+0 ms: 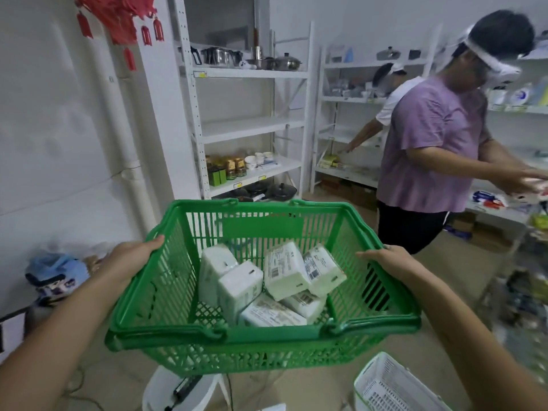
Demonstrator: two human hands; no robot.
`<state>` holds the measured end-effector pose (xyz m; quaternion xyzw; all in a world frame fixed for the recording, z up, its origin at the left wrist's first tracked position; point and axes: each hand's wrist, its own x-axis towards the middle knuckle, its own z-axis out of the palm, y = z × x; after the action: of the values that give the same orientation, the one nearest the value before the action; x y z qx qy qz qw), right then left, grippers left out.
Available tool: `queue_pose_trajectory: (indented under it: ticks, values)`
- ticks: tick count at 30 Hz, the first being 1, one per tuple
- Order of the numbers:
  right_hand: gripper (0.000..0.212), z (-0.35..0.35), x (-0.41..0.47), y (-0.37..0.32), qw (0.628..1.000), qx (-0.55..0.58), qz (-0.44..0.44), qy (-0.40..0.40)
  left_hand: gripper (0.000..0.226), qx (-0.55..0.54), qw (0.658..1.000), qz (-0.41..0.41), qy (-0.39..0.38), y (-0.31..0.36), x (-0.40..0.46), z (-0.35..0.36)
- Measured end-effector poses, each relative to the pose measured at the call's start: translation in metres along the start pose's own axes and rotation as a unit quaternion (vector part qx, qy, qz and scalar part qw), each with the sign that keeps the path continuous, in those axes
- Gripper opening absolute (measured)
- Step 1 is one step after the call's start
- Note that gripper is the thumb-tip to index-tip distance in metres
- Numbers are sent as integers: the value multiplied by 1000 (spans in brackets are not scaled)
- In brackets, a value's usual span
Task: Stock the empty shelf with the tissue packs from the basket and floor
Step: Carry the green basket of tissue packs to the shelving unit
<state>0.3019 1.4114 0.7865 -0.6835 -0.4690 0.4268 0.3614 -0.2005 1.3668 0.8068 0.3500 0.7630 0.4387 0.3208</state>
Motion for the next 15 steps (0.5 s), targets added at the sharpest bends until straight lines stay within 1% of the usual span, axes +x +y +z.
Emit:
queue_pose_trajectory:
  ticks: [6,8,10,15]
  values:
    - [24,-25,97,14,1000,-10,10,18,42,14,1000,-9,-9,16,62,94]
    - [25,-33,128,17,999,-20,15,23,46,24,1000,-14,-5,26,78,124]
    - [25,-39,156,21,999,-22,19,23,51,43,999,-11,-2,34,93,152]
    - [26,-36,211,26,999,-35,26,23,47,104,994,15,3,40,124,203]
